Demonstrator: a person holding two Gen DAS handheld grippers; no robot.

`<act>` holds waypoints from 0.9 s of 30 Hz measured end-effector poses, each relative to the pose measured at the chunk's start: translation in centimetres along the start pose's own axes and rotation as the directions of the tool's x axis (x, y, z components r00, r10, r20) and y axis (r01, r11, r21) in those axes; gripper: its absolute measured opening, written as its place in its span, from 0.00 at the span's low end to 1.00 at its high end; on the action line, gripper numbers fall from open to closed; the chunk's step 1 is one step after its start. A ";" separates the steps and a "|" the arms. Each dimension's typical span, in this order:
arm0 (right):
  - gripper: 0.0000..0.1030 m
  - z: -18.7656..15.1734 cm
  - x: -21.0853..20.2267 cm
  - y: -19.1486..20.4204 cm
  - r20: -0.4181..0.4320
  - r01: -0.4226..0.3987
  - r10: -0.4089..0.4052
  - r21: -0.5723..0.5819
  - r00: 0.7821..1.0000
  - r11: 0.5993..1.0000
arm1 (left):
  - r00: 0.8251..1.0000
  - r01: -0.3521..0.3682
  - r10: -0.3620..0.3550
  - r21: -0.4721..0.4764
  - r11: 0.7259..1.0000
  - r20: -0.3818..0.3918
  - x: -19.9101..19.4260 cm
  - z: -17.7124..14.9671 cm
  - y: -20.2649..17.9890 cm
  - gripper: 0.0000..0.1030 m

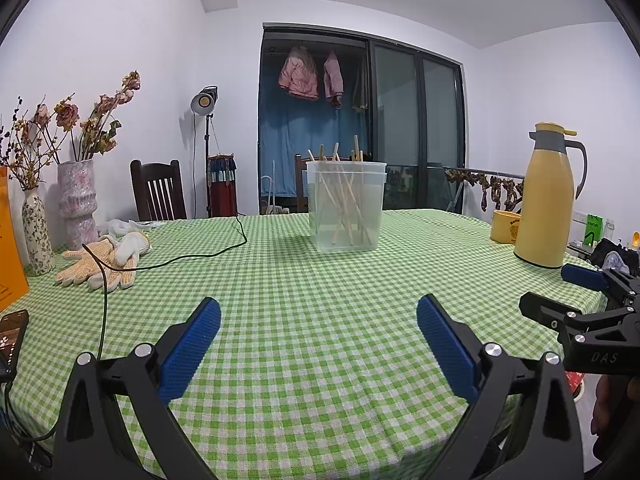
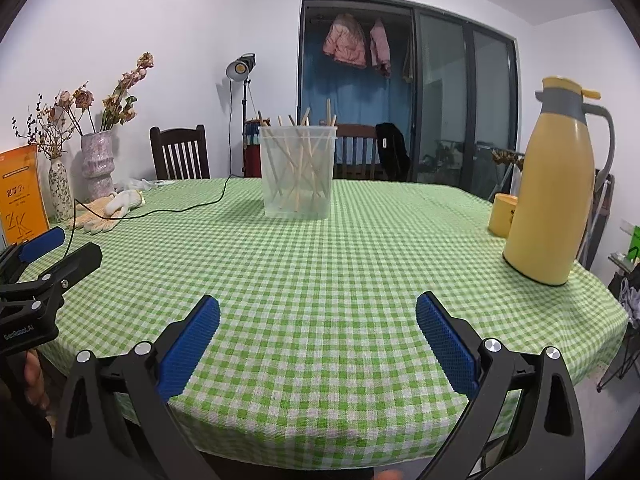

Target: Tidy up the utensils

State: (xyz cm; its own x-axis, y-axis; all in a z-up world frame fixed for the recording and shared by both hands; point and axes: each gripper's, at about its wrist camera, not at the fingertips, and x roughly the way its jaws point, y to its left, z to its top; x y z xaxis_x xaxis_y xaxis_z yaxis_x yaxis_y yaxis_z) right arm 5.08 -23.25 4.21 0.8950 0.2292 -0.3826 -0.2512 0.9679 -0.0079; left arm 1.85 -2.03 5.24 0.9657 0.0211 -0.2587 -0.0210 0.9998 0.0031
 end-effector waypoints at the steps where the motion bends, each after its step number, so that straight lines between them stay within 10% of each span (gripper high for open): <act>1: 0.92 0.0 0.0 -0.2 -0.001 -0.002 0.002 0.005 1.000 1.000 | 1.000 0.000 0.000 0.000 1.000 0.000 0.0 0.0 0.0 0.93; 27: 0.92 -0.1 -0.3 0.4 0.018 -0.002 0.002 -0.010 1.000 1.000 | 1.000 0.004 -0.004 -0.001 1.000 -0.002 0.1 -0.1 0.1 0.93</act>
State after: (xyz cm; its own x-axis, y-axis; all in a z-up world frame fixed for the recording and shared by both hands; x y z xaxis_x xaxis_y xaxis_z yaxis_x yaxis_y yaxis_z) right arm 4.74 -22.96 4.24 0.9008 0.2333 -0.3663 -0.2571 0.9663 -0.0166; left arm 1.88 -1.94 5.11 0.9653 0.0171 -0.2604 -0.0173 0.9998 0.0013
